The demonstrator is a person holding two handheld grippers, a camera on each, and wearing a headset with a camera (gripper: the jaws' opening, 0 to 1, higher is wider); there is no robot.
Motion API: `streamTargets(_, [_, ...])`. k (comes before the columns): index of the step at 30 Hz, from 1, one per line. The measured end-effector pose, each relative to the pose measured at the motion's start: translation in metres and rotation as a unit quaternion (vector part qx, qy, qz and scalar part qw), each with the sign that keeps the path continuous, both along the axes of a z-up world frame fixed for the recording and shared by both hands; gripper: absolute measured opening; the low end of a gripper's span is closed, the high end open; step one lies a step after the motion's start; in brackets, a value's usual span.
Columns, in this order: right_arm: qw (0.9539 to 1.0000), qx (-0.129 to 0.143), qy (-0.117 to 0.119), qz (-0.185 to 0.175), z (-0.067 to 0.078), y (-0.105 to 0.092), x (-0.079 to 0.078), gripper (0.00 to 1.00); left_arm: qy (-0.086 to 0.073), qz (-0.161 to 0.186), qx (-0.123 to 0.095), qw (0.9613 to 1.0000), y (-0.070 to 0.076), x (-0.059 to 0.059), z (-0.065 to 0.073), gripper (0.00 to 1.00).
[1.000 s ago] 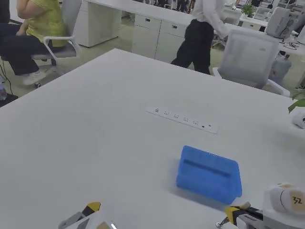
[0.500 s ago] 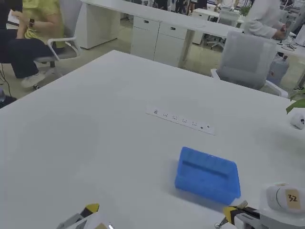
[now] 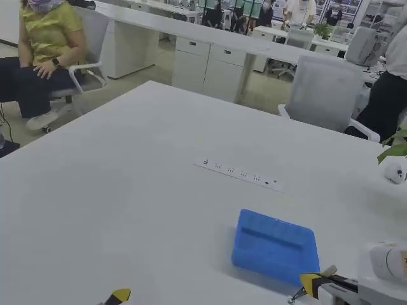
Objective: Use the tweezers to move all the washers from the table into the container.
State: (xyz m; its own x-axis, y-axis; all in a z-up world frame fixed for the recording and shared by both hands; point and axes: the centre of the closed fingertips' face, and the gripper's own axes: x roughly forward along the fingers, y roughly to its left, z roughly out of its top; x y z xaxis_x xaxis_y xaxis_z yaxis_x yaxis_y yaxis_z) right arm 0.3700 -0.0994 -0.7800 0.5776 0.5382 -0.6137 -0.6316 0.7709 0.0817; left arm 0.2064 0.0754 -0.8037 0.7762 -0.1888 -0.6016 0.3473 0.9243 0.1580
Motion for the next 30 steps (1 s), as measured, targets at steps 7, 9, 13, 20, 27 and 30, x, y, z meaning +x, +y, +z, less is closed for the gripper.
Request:
streamTargets(7, [0.9995,0.01,-0.028,-0.008,0.021,0.002,0.022,0.02,0.0,-0.001,0.0,1.0,0.0,0.0,0.0,0.82])
streamTargets(9, [0.9994,0.011,-0.031,-0.013,0.022,0.001,0.028,0.02,0.0,0.0,0.001,1.0,0.0,0.0,0.0,0.82])
streamTargets(13, [0.999,0.013,-0.033,-0.026,0.019,0.0,0.039,0.02,0.0,0.0,0.001,1.0,0.0,0.0,0.0,0.81])
streamTargets(20, [0.9982,0.017,-0.027,-0.051,0.01,-0.002,0.056,0.02,0.003,-0.001,0.003,1.0,0.0,-0.001,-0.002,0.81])
streamTargets(27, [0.9982,0.011,-0.021,-0.055,0.0,0.004,0.069,0.02,0.008,-0.002,0.007,0.9999,0.0,-0.001,-0.004,0.8])
streamTargets(30, [0.9984,0.001,-0.016,-0.053,-0.01,0.006,0.074,0.02,0.011,0.0,0.006,0.9999,0.0,-0.002,-0.004,0.79])
